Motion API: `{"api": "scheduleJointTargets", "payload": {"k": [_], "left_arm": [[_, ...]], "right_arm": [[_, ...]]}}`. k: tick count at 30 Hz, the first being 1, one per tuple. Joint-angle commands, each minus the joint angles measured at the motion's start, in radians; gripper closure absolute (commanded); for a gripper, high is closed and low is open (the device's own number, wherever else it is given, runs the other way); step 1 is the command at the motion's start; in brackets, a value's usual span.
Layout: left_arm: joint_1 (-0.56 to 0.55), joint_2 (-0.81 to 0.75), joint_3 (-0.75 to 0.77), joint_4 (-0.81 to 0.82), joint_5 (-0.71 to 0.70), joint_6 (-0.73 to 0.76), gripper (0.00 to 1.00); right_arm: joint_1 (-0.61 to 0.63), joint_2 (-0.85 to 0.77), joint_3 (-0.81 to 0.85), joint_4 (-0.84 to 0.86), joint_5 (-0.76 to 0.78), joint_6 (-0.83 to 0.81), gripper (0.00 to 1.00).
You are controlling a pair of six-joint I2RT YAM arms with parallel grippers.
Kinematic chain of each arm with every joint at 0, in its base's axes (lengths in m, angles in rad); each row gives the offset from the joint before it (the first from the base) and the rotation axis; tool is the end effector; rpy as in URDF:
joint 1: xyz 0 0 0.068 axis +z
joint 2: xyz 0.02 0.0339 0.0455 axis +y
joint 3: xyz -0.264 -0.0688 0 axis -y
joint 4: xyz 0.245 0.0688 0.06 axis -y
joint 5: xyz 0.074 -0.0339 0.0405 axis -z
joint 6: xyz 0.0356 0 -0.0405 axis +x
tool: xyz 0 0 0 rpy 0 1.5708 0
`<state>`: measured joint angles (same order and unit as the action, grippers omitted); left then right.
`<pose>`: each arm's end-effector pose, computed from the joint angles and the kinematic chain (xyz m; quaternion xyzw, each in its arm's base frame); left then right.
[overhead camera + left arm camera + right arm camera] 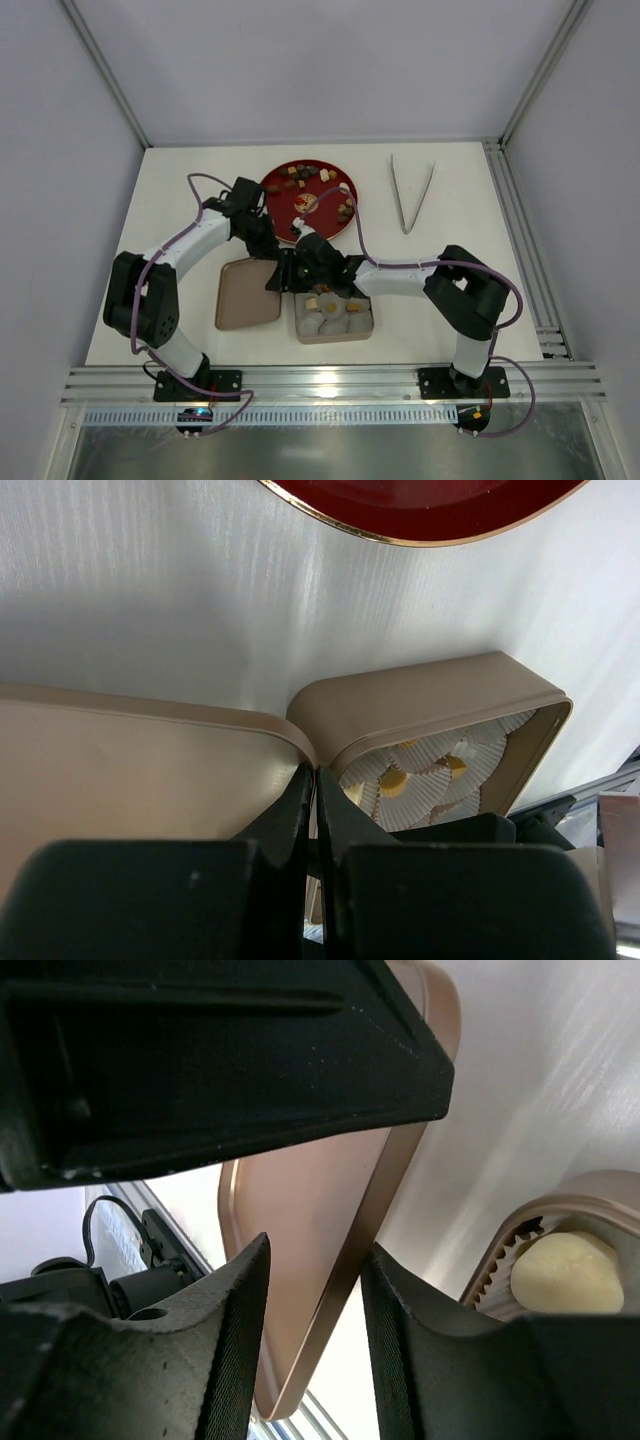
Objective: Pack the chocolate
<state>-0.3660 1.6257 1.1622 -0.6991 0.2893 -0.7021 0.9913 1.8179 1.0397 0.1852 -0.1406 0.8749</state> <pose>0.2983 -0.1252 0.2220 -0.1333 0.9603 -0.2236 0.1008 0.2104 0.3305 0.1792 -0.0842 0.8773 0.4133 0.2291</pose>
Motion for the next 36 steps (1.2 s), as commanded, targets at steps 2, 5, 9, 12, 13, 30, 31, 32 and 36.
{"api": "scheduleJointTargets", "payload": {"k": [2, 5, 9, 12, 13, 30, 31, 32, 36], "left_arm": [[0.004, -0.053, 0.025, 0.038, 0.039, -0.022, 1.00], [0.004, -0.059, 0.017, 0.055, 0.053, -0.039, 1.00], [0.002, -0.066, 0.007, 0.067, 0.047, -0.050, 1.00], [0.002, -0.066, 0.004, 0.069, 0.051, -0.053, 1.00], [0.004, -0.066, 0.004, 0.072, 0.053, -0.054, 1.00], [0.022, -0.154, 0.099, -0.022, -0.030, 0.061, 0.24], [0.028, -0.167, 0.117, -0.026, -0.033, 0.068, 0.21], [0.032, -0.176, 0.125, -0.028, -0.030, 0.076, 0.19], [0.056, -0.220, 0.172, -0.043, -0.041, 0.116, 0.17]], "right_arm": [[0.020, 0.014, 0.026, 0.114, 0.049, 0.021, 0.58], [0.024, 0.024, 0.034, 0.122, 0.059, 0.026, 0.59], [0.027, 0.040, 0.039, 0.122, 0.085, 0.033, 0.59], [0.027, 0.046, 0.043, 0.119, 0.095, 0.033, 0.59], [0.027, 0.043, 0.043, 0.117, 0.099, 0.030, 0.59], [0.014, -0.055, 0.059, 0.017, 0.090, -0.007, 0.95], [0.006, -0.058, 0.060, 0.013, 0.081, -0.002, 0.95], [0.001, -0.061, 0.060, 0.013, 0.063, -0.002, 0.95], [-0.013, -0.083, 0.060, -0.007, 0.042, -0.004, 0.95]]}}
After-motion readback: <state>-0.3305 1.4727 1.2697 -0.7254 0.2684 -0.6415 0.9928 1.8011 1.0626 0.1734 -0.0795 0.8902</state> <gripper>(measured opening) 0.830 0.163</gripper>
